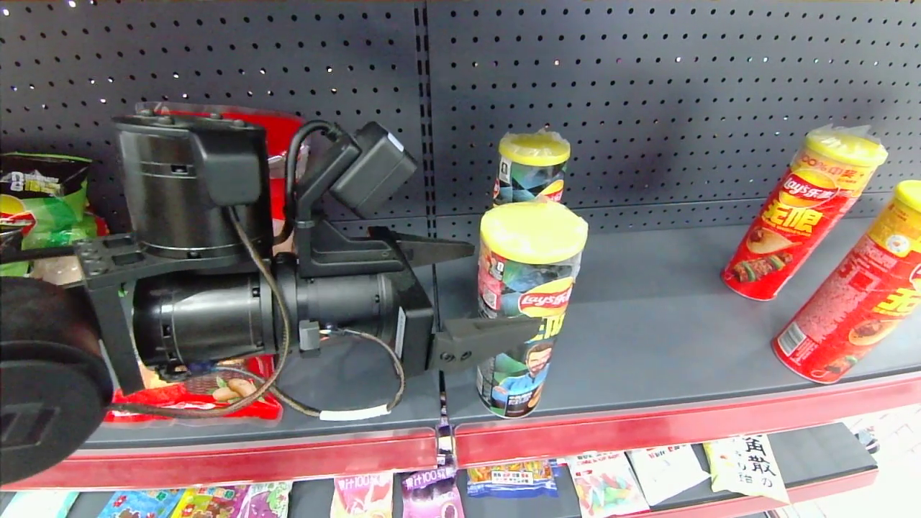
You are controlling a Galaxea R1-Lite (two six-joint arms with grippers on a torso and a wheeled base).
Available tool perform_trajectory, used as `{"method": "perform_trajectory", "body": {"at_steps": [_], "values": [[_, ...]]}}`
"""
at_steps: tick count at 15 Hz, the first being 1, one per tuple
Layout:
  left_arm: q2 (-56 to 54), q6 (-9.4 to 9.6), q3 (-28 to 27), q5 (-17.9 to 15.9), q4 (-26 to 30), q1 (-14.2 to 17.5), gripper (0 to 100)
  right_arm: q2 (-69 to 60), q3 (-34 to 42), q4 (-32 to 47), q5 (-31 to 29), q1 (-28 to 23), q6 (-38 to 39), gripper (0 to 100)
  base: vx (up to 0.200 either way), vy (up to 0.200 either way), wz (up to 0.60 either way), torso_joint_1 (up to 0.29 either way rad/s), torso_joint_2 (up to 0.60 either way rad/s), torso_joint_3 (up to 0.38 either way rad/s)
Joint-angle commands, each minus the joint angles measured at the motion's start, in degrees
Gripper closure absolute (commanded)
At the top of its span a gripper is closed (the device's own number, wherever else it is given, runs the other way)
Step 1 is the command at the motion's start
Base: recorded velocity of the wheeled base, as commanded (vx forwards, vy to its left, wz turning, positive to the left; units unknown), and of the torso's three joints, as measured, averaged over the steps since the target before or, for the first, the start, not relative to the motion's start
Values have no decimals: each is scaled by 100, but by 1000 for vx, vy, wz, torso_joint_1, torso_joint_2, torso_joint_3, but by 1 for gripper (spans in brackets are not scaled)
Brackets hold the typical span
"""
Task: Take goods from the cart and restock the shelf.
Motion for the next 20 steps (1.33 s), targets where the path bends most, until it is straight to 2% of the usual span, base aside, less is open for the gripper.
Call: {"method": "perform_trajectory", "body": {"at_steps": [1,10,13,20], "values": [[199,14,-63,33,-3,-1,0,9,0,-1,1,-7,1,0,0,0,0,0,0,0],[665,58,-371,76,-12,-194,0,9,0,-1,1,2,1,0,0,0,0,0,0,0],[823,401,-406,85,-12,-238,0,9,0,-1,1,2,1,0,0,0,0,0,0,0],[1236,427,-854,314,-12,-317,0,9,0,-1,1,-7,1,0,0,0,0,0,0,0]]}}
